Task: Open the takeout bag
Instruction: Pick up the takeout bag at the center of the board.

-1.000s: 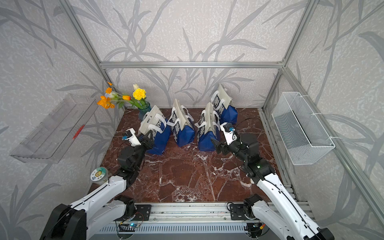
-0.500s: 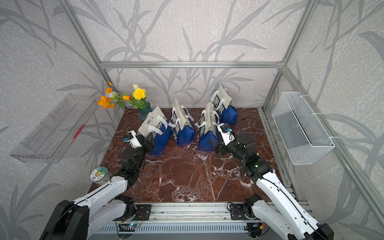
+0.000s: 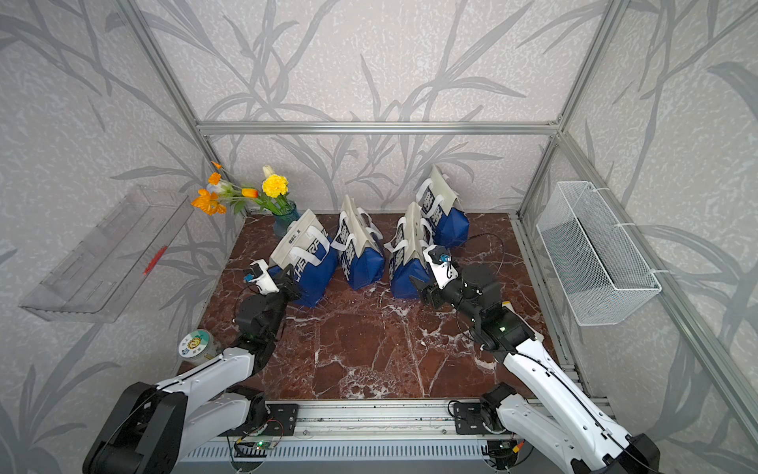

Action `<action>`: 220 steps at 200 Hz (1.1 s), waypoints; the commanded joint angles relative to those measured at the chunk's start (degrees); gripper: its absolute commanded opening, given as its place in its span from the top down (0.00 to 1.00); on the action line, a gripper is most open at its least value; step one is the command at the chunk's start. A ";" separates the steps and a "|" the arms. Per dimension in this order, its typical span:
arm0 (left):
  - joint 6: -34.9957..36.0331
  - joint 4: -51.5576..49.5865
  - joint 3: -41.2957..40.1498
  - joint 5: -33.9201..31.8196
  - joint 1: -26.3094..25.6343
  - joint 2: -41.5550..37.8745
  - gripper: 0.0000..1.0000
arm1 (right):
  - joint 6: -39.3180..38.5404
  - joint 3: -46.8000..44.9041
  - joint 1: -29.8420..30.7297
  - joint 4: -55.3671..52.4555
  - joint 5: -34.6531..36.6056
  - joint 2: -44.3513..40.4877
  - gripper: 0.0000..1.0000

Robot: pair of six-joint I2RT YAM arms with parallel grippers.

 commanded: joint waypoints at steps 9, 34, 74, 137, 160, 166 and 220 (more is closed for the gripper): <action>1.18 0.08 -0.67 0.58 0.23 -4.21 1.00 | -2.44 -0.19 3.44 5.29 2.74 0.22 0.26; 2.04 -5.91 -2.45 -0.09 0.25 -11.94 1.00 | -5.31 1.06 7.69 6.63 4.80 2.25 0.29; 0.74 -19.28 -5.24 2.02 -0.31 -27.90 1.00 | -9.38 2.38 15.71 11.79 8.43 6.47 0.31; -6.19 -38.11 -14.46 5.23 -1.94 -52.11 1.00 | -21.10 1.14 28.06 26.78 10.54 14.88 0.32; -4.55 -47.50 -13.69 4.59 -2.47 -60.63 1.00 | -24.49 2.03 32.25 33.27 10.97 19.85 0.39; -4.11 -48.72 -13.59 4.65 -2.49 -61.91 1.00 | -25.12 2.56 32.79 34.67 10.73 21.47 0.40; -3.34 -40.62 -14.25 7.33 -2.73 -52.91 1.00 | -27.08 12.03 36.04 41.29 6.49 37.56 0.48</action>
